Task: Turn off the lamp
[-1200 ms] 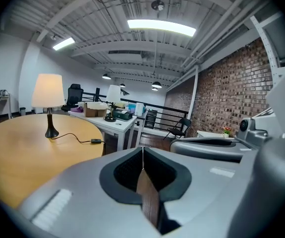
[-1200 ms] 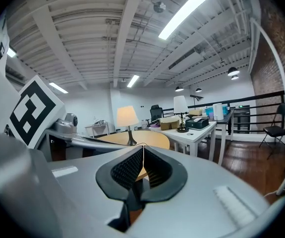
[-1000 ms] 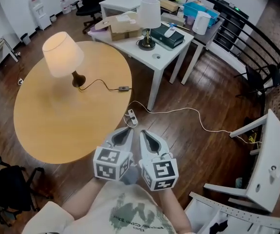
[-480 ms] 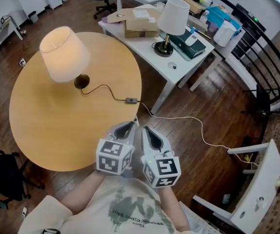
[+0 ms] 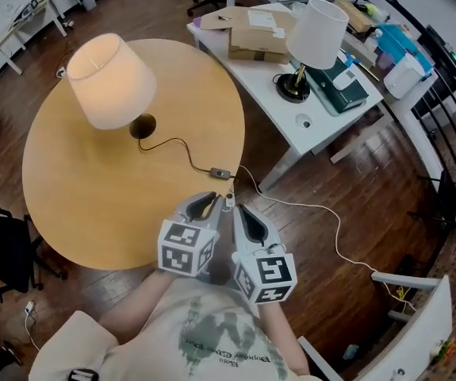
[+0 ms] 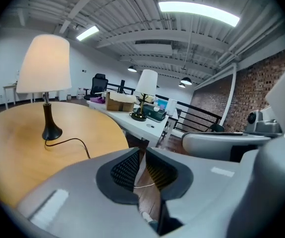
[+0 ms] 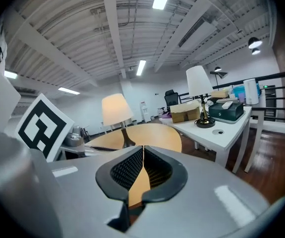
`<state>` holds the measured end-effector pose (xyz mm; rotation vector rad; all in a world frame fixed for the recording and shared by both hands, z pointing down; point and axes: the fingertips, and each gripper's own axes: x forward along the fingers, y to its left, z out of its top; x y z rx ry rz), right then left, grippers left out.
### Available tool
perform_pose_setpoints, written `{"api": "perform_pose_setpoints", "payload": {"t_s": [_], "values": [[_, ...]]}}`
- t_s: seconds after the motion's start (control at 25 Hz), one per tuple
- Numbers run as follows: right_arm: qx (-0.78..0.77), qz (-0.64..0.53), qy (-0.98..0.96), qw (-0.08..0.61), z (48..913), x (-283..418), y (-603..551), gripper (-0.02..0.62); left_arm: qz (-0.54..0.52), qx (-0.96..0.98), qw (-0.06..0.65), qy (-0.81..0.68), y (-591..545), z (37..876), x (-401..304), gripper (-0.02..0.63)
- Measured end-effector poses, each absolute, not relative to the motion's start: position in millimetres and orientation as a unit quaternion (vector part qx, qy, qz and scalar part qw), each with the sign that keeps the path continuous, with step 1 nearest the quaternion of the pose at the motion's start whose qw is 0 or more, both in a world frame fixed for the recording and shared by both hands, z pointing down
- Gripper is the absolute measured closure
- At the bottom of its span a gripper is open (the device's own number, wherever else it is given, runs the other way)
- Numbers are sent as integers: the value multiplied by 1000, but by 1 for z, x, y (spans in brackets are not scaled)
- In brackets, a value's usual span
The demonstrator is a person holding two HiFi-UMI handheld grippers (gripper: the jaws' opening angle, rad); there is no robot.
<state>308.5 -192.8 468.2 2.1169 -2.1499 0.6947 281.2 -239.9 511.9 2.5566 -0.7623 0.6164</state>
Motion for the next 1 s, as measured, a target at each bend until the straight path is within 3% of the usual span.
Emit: {"api": "perform_pose_setpoints", "payload": {"t_s": [1.0], "values": [[530, 242, -807, 99, 517, 363, -251, 588, 299, 833, 235, -401, -329, 627, 297, 509]]}}
